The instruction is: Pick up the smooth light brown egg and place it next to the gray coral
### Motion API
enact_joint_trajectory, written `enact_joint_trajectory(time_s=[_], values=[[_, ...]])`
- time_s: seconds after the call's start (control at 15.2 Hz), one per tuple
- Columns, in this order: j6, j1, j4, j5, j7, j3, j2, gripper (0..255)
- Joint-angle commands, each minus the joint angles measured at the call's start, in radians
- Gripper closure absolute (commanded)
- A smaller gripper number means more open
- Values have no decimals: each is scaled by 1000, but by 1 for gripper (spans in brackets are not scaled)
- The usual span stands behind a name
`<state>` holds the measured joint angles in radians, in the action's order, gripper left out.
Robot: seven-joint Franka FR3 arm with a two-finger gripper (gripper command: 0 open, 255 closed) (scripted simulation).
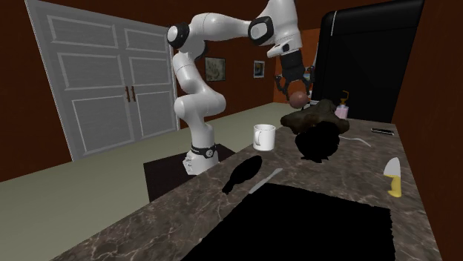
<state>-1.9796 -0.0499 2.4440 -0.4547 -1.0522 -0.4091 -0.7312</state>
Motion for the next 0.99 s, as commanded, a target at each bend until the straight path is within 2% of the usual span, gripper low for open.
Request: enact_joint_trajectory(time_s=[0.0,0.4,0.73,0.92], values=[[-22,-5,-26,-13,-48,-51,31,255],[-76,6,-145,-13,-200,-211,150,255],[-116,46,-265,32,-334,-354,269,255],[-156,44,-230,26,-330,-366,275,255]])
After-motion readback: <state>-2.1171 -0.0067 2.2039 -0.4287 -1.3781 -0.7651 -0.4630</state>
